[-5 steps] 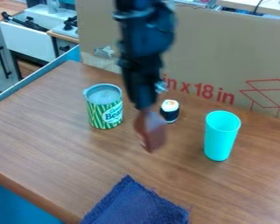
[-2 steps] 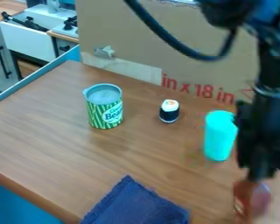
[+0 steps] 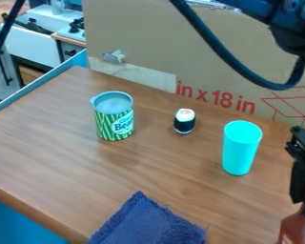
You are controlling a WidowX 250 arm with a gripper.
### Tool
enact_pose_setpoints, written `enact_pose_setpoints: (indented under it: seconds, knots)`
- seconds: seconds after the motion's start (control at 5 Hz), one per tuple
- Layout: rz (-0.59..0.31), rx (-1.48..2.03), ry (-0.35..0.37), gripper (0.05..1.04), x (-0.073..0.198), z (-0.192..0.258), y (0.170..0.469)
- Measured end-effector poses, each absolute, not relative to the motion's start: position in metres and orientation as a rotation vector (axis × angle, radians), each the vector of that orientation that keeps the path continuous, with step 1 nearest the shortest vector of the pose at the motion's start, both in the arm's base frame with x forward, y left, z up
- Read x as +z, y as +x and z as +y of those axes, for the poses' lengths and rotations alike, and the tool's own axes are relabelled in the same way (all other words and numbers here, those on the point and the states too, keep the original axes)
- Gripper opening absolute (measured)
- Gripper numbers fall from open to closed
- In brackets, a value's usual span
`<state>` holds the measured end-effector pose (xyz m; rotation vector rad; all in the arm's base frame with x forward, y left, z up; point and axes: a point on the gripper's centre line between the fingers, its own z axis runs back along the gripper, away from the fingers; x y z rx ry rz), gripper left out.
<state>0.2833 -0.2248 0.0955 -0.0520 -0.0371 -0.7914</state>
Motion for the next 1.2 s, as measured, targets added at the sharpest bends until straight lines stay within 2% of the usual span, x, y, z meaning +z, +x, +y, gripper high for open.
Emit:
enact_pose_setpoints:
  seconds: [0.2, 0.4, 0.6, 0.8, 1.0, 1.2]
  knots:
    - [-0.028, -0.764, -0.029, 0.412, 0.095, -0.221, 0.283]
    - [-0.025, -0.741, -0.028, 0.718, 0.097, -0.216, 0.278]
    - [-0.144, -0.664, -0.083, 0.981, 0.137, -0.206, 0.265]
    - [-0.148, -0.594, -0.094, 1.006, 0.156, -0.186, 0.257]
    - [-0.077, -0.454, 0.073, 1.002, 0.159, -0.150, 0.244]
    - [-0.043, -0.367, 0.114, 1.002, 0.153, -0.117, 0.233]
